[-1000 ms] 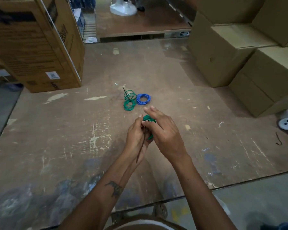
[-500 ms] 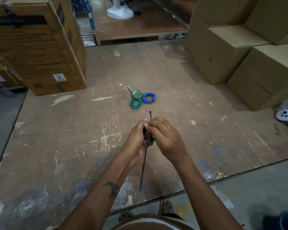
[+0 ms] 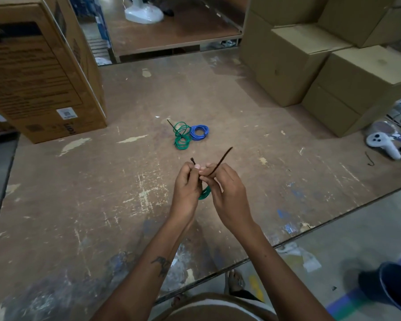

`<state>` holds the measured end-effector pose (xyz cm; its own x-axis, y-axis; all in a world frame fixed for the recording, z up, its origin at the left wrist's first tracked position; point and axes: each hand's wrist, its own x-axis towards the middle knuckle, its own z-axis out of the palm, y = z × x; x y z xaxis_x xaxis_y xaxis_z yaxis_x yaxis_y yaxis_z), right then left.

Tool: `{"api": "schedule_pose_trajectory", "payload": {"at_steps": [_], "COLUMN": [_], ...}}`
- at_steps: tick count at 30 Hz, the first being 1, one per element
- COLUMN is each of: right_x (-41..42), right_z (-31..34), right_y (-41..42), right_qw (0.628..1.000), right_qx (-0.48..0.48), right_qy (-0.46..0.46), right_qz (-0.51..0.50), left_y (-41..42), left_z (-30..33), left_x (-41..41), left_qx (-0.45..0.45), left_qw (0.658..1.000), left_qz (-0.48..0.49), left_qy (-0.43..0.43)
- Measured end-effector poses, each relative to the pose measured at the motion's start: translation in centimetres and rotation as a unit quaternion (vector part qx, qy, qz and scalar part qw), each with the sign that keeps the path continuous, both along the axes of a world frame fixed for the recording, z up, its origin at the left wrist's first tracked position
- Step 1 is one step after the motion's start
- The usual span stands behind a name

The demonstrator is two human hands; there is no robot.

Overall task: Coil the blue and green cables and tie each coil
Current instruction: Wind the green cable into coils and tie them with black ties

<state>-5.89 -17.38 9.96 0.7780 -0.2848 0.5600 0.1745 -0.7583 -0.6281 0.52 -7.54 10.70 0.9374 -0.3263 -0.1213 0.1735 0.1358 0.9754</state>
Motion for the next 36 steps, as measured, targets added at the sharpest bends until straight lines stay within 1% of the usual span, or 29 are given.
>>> {"api": "schedule_pose_trajectory", "payload": {"at_steps": [4, 7, 9, 11, 12, 13, 14, 16, 17, 20, 21, 22, 26, 29, 33, 36], "right_x": [-0.6, -1.3, -1.5, -1.6, -1.6, -1.5, -1.4, -1.2, -0.9, -0.2, -0.1, 0.0, 0.1, 0.1, -0.1, -0.2], "right_z": [0.3, 0.2, 0.1, 0.5, 0.7, 1.1, 1.6, 2.7, 3.3, 5.1, 5.5, 5.8, 5.8, 5.5, 5.7, 5.8], "right_y": [0.1, 0.0, 0.0, 0.2, 0.4, 0.6, 0.8, 1.2, 1.2, 1.1, 0.9, 0.6, -0.5, -0.8, -0.6, -0.8], "right_qw": [1.000, 0.999, 0.999, 0.999, 0.998, 0.993, 0.982, 0.938, 0.916, 0.853, 0.837, 0.832, 0.867, 0.910, 0.931, 0.940], "right_qx": [-0.014, -0.007, 0.015, 0.040, 0.066, 0.115, 0.189, 0.345, 0.399, 0.512, 0.538, 0.547, 0.498, 0.409, 0.350, 0.325], "right_qy": [-0.015, -0.010, -0.001, 0.000, -0.005, -0.007, -0.004, -0.016, -0.033, -0.071, -0.071, -0.060, 0.019, 0.069, 0.082, 0.082], "right_qz": [-0.016, -0.031, -0.031, -0.025, -0.019, -0.010, 0.002, 0.028, 0.035, 0.064, 0.068, 0.061, -0.005, -0.031, -0.065, -0.071], "left_y": [-0.2, -0.3, -0.3, 0.1, 0.3, 0.5, 0.6, 0.7, 0.7, 0.9, 0.9, 1.0, 0.8, 0.6, 0.5, 0.4], "left_z": [-0.1, -0.1, -0.3, -0.8, -0.9, -1.0, -1.1, -1.0, -0.8, -0.3, -0.2, -0.1, 0.8, 1.2, 0.9, 1.1], "left_x": [-0.1, -0.3, -0.2, 0.4, 0.7, 0.9, 1.1, 1.3, 1.3, 1.2, 1.3, 1.3, 1.1, 1.0, 0.9, 0.5], "left_qx": [0.044, 0.059, 0.069, 0.101, 0.116, 0.132, 0.148, 0.175, 0.187, 0.222, 0.229, 0.235, 0.246, 0.253, 0.267, 0.267], "left_qw": [0.997, 0.995, 0.995, 0.991, 0.989, 0.986, 0.983, 0.976, 0.971, 0.953, 0.948, 0.943, 0.928, 0.921, 0.916, 0.916], "left_qz": [0.015, 0.016, 0.024, 0.033, 0.035, 0.037, 0.037, 0.036, 0.038, 0.048, 0.049, 0.049, 0.044, 0.038, 0.024, 0.028], "left_qy": [-0.064, -0.074, -0.069, -0.078, -0.087, -0.094, -0.103, -0.127, -0.144, -0.200, -0.216, -0.230, -0.275, -0.295, -0.299, -0.299]}}
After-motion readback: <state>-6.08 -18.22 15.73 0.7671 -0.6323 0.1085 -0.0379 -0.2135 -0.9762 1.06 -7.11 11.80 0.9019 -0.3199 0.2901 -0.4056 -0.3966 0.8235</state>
